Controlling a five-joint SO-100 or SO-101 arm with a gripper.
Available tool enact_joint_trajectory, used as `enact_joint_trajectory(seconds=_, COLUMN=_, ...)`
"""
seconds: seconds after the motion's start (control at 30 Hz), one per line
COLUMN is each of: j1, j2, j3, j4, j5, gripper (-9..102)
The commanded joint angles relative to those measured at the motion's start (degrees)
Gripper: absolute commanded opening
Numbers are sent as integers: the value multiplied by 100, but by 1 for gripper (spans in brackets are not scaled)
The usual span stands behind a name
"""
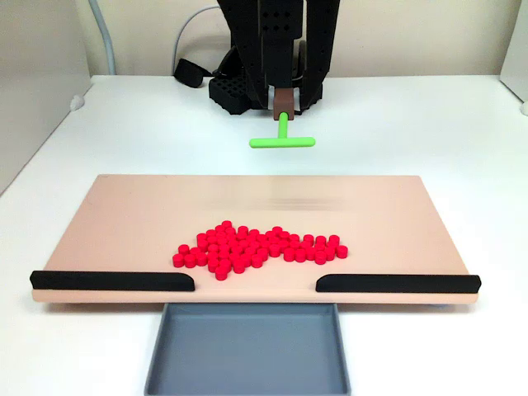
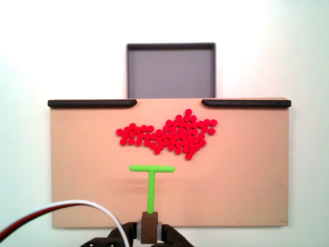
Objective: Gather the left side granules
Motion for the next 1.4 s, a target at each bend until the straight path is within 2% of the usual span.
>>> enact_joint_trajectory(seconds=0.0, j1=-53, j2=44, j3=-167, j4=-18, j5=35, gripper=0)
enact_joint_trajectory(seconds=0.73, j1=-141, j2=97, j3=-167, j4=-18, j5=457, gripper=0)
enact_joint_trajectory(seconds=1.37, j1=-826, j2=-9, j3=-176, j4=-9, j5=3419, gripper=0)
